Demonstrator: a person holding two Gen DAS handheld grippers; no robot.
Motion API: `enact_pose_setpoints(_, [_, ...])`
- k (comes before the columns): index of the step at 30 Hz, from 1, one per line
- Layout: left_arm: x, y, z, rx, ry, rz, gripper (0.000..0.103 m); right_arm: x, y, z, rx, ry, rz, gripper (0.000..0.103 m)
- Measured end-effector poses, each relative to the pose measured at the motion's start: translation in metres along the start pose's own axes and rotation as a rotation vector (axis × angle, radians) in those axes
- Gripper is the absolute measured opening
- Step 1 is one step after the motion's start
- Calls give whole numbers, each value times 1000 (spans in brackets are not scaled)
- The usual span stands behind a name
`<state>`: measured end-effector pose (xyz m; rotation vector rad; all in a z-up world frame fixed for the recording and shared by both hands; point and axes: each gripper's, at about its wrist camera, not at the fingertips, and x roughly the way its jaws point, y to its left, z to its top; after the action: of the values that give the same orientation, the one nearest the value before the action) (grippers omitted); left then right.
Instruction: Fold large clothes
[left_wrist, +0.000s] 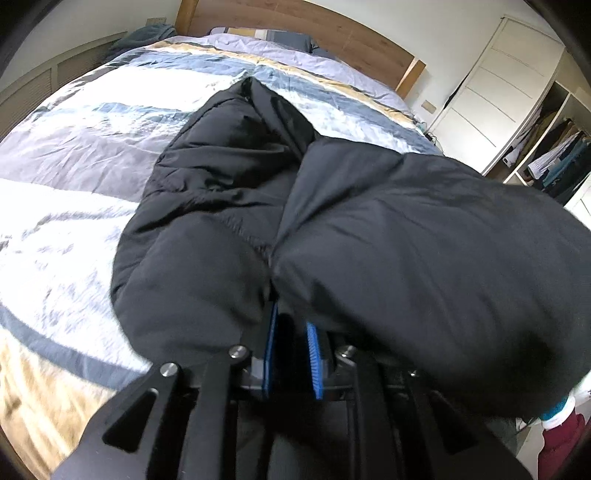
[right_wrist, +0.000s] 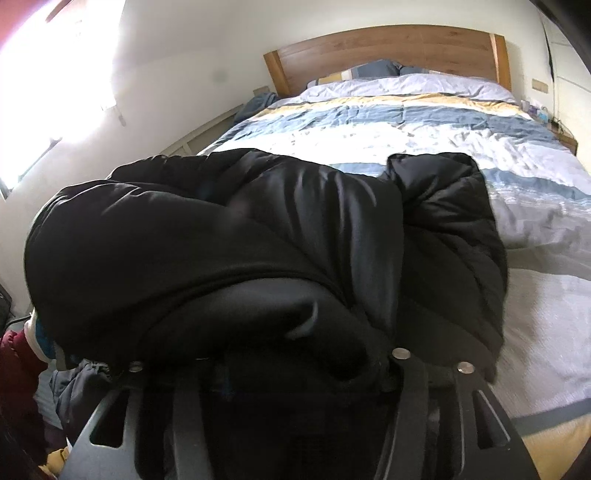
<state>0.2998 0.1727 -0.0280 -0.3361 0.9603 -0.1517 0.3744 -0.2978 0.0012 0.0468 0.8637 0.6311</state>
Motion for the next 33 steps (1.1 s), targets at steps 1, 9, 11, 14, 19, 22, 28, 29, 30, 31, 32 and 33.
enact_pose_setpoints(1, [-6, 2, -3, 2, 1, 1, 15, -6, 1, -4, 0, 2, -6, 59])
enact_pose_setpoints(9, [-71, 7, -11, -7, -77, -4, 39, -52, -2, -16, 13, -11, -52, 59])
enact_pose_setpoints(11, [-88, 1, 0, -9, -126, -18, 41, -63, 4, -8, 3, -37, -54, 60])
enact_pose_setpoints(14, [-102, -18, 18, 8, -166, -52, 41, -72, 17, 13, -19, -80, -34, 61])
enact_pose_setpoints(19, [-100, -59, 38, 82, -190, -80, 42, -62, 48, 43, -75, -110, 10, 63])
enact_pose_setpoints(22, [-83, -79, 41, 120, -173, -88, 42, -46, 61, 53, -95, -103, 41, 64])
enact_pose_setpoints(28, [-35, -89, 23, 150, -111, -68, 42, -9, 66, 50, -124, -43, 47, 64])
enact_pose_setpoints(29, [-26, -87, 16, 159, -102, -50, 42, -2, 63, 46, -131, -27, 40, 64])
enact_pose_setpoints(30, [-20, -88, 12, 161, -95, -44, 42, 4, 59, 40, -134, -8, 34, 64])
enact_pose_setpoints(31, [-13, -85, 7, 163, -86, -37, 42, 11, 55, 33, -135, 12, 34, 64])
enact_pose_setpoints(32, [-4, -83, 0, 168, -83, -26, 42, 15, 53, 27, -138, 25, 31, 64])
enact_pose_setpoints(33, [1, -81, -5, 175, -85, -18, 42, 21, 49, 19, -149, 40, 23, 64])
